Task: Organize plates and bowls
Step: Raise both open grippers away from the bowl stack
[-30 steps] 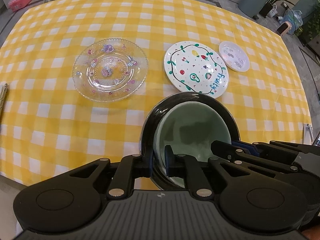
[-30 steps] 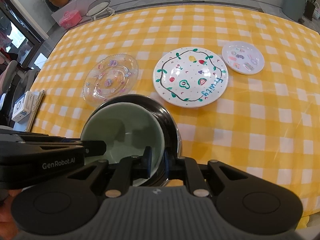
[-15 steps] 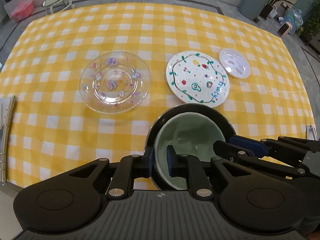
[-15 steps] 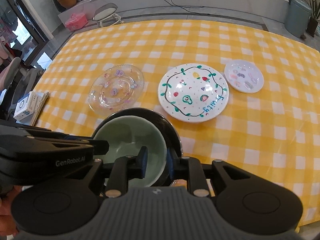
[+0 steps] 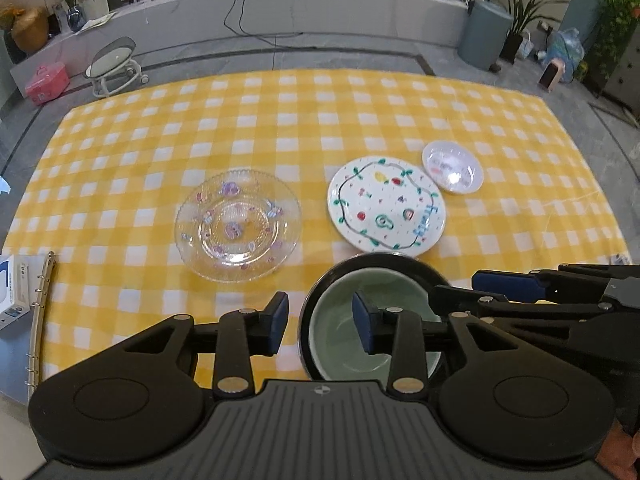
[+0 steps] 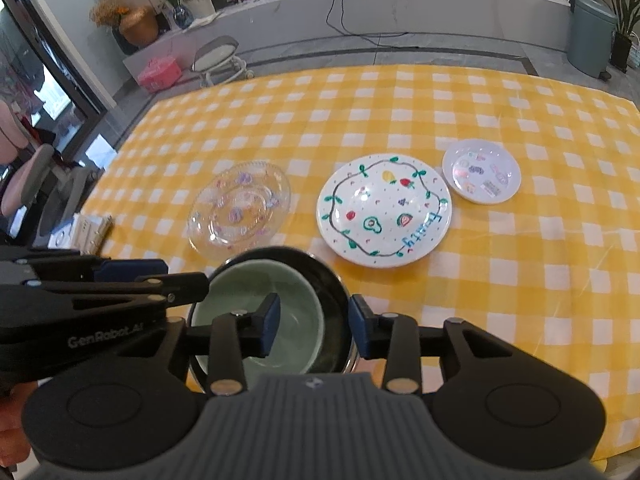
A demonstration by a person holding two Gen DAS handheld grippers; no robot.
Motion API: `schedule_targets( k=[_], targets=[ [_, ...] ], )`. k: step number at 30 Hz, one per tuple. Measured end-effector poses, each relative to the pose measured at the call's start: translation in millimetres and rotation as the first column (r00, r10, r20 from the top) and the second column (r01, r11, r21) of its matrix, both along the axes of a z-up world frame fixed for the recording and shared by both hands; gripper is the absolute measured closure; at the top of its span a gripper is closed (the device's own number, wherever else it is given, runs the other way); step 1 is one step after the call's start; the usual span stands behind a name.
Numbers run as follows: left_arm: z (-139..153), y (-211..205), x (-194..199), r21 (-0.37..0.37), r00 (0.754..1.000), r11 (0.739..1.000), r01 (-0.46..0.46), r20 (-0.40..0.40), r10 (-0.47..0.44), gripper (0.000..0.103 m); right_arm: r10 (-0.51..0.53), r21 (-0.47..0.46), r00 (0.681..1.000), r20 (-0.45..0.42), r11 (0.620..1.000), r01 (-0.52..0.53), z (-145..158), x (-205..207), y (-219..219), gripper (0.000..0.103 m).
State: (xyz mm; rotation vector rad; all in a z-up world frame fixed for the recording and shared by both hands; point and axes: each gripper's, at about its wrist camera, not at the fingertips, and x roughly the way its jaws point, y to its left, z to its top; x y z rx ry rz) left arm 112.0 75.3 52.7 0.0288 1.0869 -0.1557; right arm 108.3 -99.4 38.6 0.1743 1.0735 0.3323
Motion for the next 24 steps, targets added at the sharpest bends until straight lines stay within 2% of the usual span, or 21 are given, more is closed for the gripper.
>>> schedule_targets(
  k=[6,9,13,18,24],
  targets=[
    [3,0,-6,-0.083,0.998,0.997,-0.009,0.055,0.013,0.060,-0.037,0.038,0.999,0.028,0.999,0.036,8,-1,-17,0.060],
    [3,1,-12,-0.140,0.995,0.990,-0.014,0.099,0.028,0.053,-0.066,0.062,0.997,0.043,0.996,0.063,9,-3,-29,0.058],
    [2,-1,-21,-0.157,0.984,0.987,-0.011,0.176,0.039,0.049,-0.109,0.111,0.993,0.054,0.989,0.102,4,-6,-46,0.056],
    [-6,5,-28,-0.263,0.976,0.963,-0.050,0.193,0.103,0.042,-0.145,0.135,0.987,0.067,0.982,0.135,-10,-13,-62,0.055],
    [-17,10,-29,-0.271,0.966,0.959,-0.083,0.214,0.144,0.039,-0.191,0.163,0.980,0.050,0.970,0.181,-33,-17,-79,0.055]
  ],
)
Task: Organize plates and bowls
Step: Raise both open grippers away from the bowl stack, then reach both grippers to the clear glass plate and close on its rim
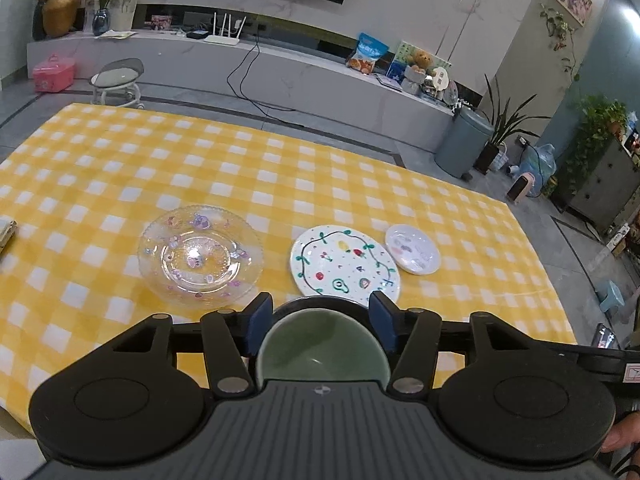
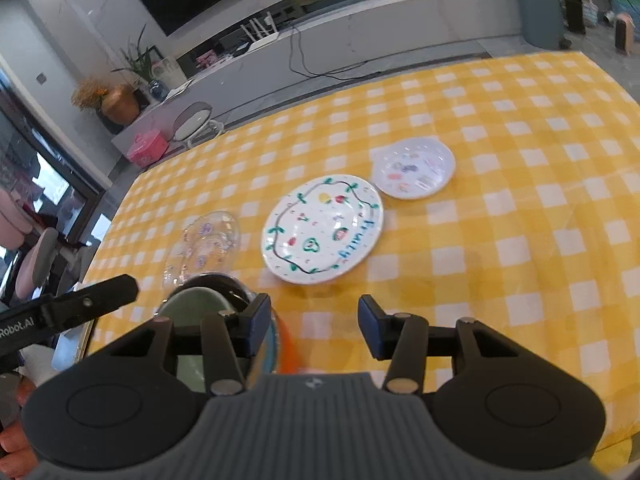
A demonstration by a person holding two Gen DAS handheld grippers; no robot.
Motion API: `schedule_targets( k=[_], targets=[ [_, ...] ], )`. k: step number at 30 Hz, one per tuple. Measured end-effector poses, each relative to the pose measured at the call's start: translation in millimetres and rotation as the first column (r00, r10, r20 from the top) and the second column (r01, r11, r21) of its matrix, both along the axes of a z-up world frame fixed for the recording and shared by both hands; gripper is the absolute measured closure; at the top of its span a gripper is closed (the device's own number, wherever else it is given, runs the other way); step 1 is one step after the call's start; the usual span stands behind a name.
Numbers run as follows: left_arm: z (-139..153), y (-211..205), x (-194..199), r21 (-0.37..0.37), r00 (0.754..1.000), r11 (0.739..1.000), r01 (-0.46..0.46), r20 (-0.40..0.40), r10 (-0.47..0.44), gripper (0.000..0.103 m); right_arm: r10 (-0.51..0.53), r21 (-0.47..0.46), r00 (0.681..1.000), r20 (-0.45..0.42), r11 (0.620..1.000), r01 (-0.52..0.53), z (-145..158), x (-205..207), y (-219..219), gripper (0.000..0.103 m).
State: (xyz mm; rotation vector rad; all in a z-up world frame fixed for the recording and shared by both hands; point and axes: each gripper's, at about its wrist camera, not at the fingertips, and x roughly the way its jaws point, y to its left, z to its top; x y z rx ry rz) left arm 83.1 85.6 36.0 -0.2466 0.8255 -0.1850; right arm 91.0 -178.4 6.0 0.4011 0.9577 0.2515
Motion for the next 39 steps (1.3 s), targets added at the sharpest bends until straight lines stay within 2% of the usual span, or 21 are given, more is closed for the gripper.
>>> schedule_targets(
  k=[4,8,14,22,27,35,39],
  targets=[
    [-1,3,12,0.019,0.999,0.999,0.034,-0.011,-0.033,0.039,-0.029,0.007,0.999,-0.020,1.000,0.029,-12,4,-10,0.055],
    [1,7,31,0.003,0.996,0.996,0.084,-0.031,-0.084,0.039,-0.055,0.027,0.998,-0.036,0.998,0.056,-23,11,-17,0.055],
    [2,19,59,0.034,0.996,0.996,0.082,-0.028,-0.081,0.039,-0.030,0.061,0.999,-0.036,0.998,0.032,-28,31,-11,0.055],
    [-14,46,88,0.037,0.997,0.998,0.049,-0.067,-0.046,0.039,0.092,0.088,0.995,-0.025,0.992,-0.089,-23,78,22,0.055],
    [-28,68,99,0.044,0.994,0.999,0.018,-0.104,-0.013,0.039,0.203,0.103,0.977,-0.059,0.975,-0.196,-27,110,49,0.056],
    [-51,110,113,0.027,0.985,0.998,-0.057,-0.160,0.061,0.039,0.332,0.018,0.939,-0.087,0.943,-0.332,-31,146,93,0.061],
    [-66,128,114,-0.024,0.981,0.996,-0.090,-0.177,0.084,0.039,0.397,-0.016,0.914,-0.086,0.917,-0.399,-37,159,113,0.061]
  ],
)
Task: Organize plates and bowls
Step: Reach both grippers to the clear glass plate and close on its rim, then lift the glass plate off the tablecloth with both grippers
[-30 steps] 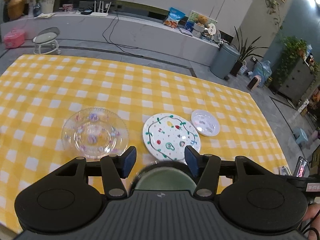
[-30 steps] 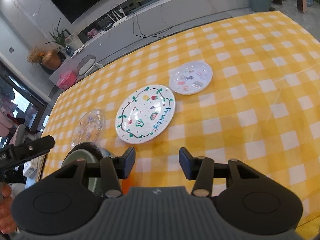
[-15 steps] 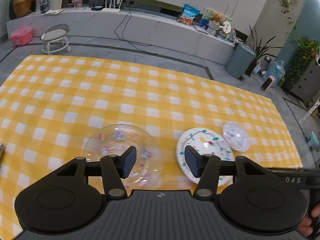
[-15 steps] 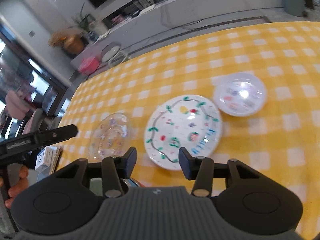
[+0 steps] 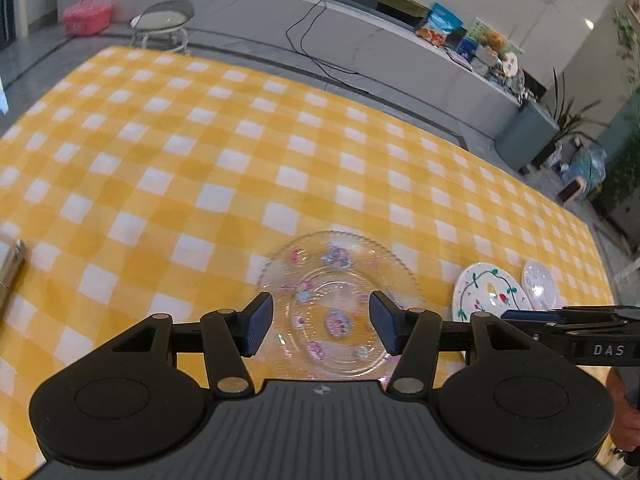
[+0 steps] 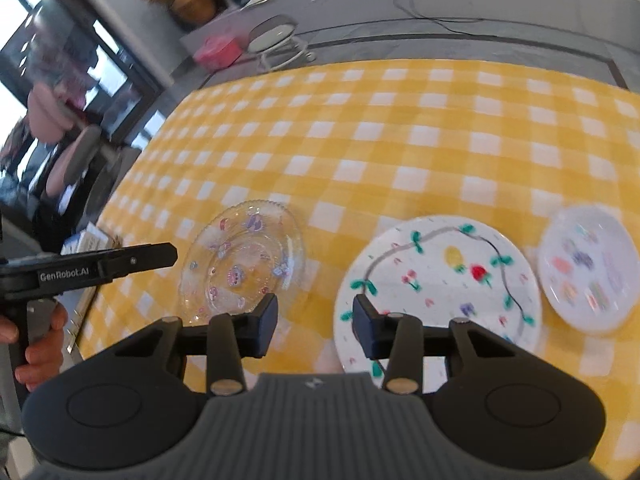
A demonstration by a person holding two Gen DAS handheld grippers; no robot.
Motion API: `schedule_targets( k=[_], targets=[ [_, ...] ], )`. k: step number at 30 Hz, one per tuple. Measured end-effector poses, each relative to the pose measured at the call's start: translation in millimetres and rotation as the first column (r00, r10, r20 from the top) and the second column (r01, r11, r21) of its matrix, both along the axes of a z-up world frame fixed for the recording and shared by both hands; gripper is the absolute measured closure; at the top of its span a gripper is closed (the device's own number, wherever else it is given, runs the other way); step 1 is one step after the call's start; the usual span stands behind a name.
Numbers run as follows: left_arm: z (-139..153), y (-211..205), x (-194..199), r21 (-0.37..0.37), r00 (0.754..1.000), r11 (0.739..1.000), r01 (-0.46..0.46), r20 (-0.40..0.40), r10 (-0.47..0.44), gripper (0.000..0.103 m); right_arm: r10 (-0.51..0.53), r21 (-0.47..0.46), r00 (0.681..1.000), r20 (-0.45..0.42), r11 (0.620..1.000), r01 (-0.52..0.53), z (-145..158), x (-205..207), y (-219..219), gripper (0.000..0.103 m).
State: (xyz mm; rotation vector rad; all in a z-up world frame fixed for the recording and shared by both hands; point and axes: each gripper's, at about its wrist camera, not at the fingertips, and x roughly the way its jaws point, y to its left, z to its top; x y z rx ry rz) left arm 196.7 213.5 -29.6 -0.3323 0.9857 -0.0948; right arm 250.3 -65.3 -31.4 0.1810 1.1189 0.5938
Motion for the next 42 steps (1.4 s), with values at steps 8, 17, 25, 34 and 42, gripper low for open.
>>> schedule_targets(
  k=[8,17,25,34,42],
  targets=[
    [-21,26,7,-0.091,0.997,0.994,-0.058,-0.058,0.053,0.039,0.075,0.030,0.995,-0.066,0.997,-0.073,-23,31,28,0.070],
    [-38,37,16,-0.155,0.991,0.984,-0.091,-0.112,0.074,0.046,0.099,0.051,0.986,-0.132,0.994,-0.093,-45,44,42,0.080],
    [-45,38,19,-0.150,0.989,0.985,-0.086,-0.134,0.066,0.062,0.079,0.072,0.979,-0.189,0.995,-0.067,-58,55,38,0.081],
    [-45,32,19,-0.117,0.992,0.992,-0.056,-0.117,0.042,0.073,0.089,0.131,0.972,-0.218,0.989,-0.061,-64,59,37,0.089],
    [-45,34,15,-0.106,0.991,0.992,-0.073,-0.119,0.061,0.089,0.053,0.130,0.972,-0.227,0.991,-0.024,-64,60,34,0.097]
  ],
)
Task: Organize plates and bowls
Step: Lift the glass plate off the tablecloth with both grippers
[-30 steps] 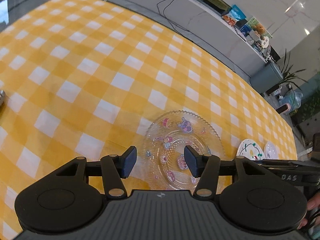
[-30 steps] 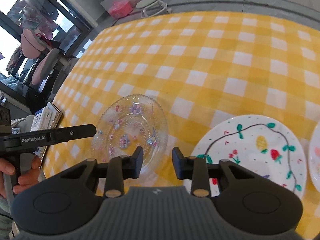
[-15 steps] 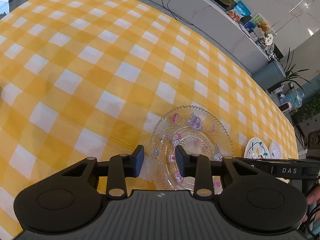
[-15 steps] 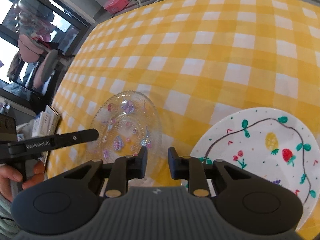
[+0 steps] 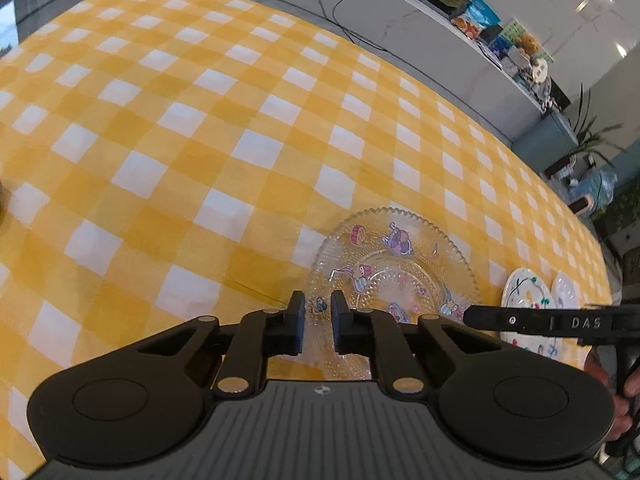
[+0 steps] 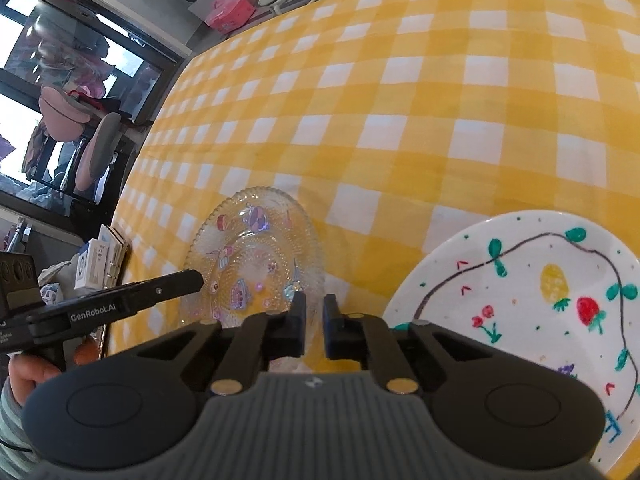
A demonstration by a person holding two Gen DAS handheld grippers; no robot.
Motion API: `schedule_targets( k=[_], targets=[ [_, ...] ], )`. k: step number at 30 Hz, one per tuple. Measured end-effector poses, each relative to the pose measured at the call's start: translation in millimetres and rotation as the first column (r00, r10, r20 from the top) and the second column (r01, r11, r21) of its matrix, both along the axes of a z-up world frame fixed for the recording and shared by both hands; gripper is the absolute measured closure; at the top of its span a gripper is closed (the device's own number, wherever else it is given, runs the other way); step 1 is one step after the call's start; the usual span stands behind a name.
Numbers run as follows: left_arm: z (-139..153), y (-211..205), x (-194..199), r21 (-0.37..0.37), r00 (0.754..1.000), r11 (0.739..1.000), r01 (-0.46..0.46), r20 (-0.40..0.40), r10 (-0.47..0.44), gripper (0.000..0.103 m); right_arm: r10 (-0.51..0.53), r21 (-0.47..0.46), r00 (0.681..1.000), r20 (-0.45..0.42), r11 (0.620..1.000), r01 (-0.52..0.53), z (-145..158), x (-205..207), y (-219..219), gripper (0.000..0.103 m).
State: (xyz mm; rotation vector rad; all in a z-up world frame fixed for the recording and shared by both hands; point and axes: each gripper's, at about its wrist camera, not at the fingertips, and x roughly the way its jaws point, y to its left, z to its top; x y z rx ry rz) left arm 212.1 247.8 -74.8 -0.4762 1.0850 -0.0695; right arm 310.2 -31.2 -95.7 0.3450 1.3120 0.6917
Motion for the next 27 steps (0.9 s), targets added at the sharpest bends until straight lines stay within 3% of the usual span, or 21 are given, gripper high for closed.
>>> schedule_targets(
  k=[17,27],
  targets=[
    [22,-26,11,-0.039,0.999,0.999,-0.006,0.053,0.008,0.091,-0.148,0.044,0.989,0.007,0.988,0.148,19,-2,-42,0.098],
    [45,-79,13,-0.061,0.996,0.997,0.045,0.085,-0.040,0.091,-0.263,0.055,0.964,0.047,0.964,0.261,47,-25,-109,0.098]
  ],
)
